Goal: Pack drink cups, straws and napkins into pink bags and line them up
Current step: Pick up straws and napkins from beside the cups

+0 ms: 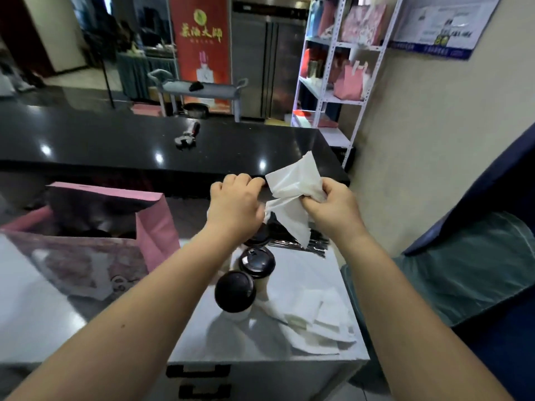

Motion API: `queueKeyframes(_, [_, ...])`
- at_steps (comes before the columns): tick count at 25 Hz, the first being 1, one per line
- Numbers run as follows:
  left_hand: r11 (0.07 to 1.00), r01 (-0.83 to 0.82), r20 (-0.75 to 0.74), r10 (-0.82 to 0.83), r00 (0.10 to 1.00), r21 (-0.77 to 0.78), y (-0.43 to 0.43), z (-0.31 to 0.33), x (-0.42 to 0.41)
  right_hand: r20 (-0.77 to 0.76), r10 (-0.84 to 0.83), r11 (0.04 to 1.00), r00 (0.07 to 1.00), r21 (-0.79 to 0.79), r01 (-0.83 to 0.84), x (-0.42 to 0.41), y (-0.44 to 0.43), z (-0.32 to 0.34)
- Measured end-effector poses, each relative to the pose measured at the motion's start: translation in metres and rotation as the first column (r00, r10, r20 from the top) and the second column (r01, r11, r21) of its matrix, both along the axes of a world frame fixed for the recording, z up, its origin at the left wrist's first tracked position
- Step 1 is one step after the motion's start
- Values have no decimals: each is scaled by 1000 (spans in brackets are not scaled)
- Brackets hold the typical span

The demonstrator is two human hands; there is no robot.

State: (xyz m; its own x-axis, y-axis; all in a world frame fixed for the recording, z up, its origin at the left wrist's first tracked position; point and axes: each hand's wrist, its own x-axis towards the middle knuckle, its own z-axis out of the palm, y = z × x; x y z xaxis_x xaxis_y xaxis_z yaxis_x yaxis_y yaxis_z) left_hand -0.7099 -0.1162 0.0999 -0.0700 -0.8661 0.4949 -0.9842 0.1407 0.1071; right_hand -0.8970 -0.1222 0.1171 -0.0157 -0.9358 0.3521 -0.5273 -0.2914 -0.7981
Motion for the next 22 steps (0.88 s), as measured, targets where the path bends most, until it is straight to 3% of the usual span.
queueKeyframes(5, [989,-143,-32,142,989,-31,8,18,113,-75,175,983,982,-48,-179,97,-4,19])
queueKeyframes(12, [986,-165,-83,166,983,20,24,4,279,-49,228,966,972,-111,-232,248,-2,34])
queueKeyframes(16, [983,-46,-187,79,979,175,18,-14,368,40,278,953,960,-134,-271,328,0,45])
queueKeyframes(19, [963,126,-262,-62,963,237,3,-25,411,77,280,957,957,-103,-271,368,0,30])
queueKeyframes(22, [889,354,-410,-219,885,290,-11,-26,422,51,263,965,963,-8,-263,383,-3,0])
